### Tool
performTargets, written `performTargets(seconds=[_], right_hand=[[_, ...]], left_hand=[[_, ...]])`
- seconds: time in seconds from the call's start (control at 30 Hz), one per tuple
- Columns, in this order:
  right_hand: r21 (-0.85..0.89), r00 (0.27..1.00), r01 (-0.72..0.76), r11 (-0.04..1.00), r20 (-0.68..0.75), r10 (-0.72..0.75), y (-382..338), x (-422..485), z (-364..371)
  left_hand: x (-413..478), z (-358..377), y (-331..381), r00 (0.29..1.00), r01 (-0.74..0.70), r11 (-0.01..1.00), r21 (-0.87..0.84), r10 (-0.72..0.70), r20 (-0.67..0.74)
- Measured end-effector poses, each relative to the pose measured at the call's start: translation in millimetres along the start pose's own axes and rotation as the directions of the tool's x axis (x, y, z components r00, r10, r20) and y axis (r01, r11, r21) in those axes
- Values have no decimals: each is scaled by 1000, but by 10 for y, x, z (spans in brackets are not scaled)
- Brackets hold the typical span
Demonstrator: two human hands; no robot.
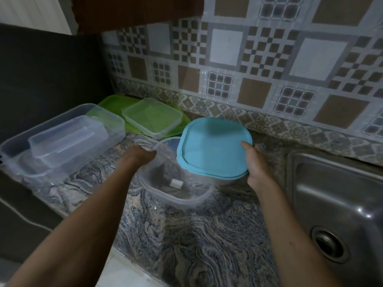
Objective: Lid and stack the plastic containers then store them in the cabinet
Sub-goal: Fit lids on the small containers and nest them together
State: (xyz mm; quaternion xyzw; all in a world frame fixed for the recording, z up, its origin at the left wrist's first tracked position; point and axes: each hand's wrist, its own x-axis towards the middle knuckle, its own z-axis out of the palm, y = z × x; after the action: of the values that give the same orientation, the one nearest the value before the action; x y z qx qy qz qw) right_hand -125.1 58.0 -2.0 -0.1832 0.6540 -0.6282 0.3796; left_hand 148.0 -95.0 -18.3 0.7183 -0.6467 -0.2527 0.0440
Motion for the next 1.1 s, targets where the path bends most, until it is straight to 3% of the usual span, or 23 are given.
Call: performTargets(seconds=[0.17,0.27,0.37,0.5,0.53,0.7,0.9,0.97,1.03,1.1], right_hand=[[-203,988,155,967,32,-152,-12,-78,236],[-458,956,270,847,26,-292,34,-158,408],[-610,944,270,745,16,-329,179,-252,520],[-915,901,136,378,-44,-432,432,-204,452],[-927,899,117,356,-54,-434,476,-187,422],[-790,942,195,581,-15,-336,611,-140,339],[-456,989,34,889,-113,-96,298,387,219],[-498,995,-56,865,-97,9,225,651,243],[-675,982,-127,727,15,186,197,909,338],[-787,948,-84,611,125,292,253,1109,426]], left_hand=[[-119,198,86,982,82,957,-280,-30,185],[-225,280,113,975,80,840,-537,46,217],[-257,389,123,961,49,786,-617,130,243],[-288,456,133,985,1,796,-605,104,138],[-268,468,131,986,-17,811,-585,111,126],[-153,484,108,989,-62,880,-470,118,90],[-49,415,153,984,116,875,-469,-38,174],[-60,453,170,988,123,871,-476,-65,137],[-83,489,177,995,87,891,-445,-59,78],[-78,516,171,999,38,913,-407,-29,29]])
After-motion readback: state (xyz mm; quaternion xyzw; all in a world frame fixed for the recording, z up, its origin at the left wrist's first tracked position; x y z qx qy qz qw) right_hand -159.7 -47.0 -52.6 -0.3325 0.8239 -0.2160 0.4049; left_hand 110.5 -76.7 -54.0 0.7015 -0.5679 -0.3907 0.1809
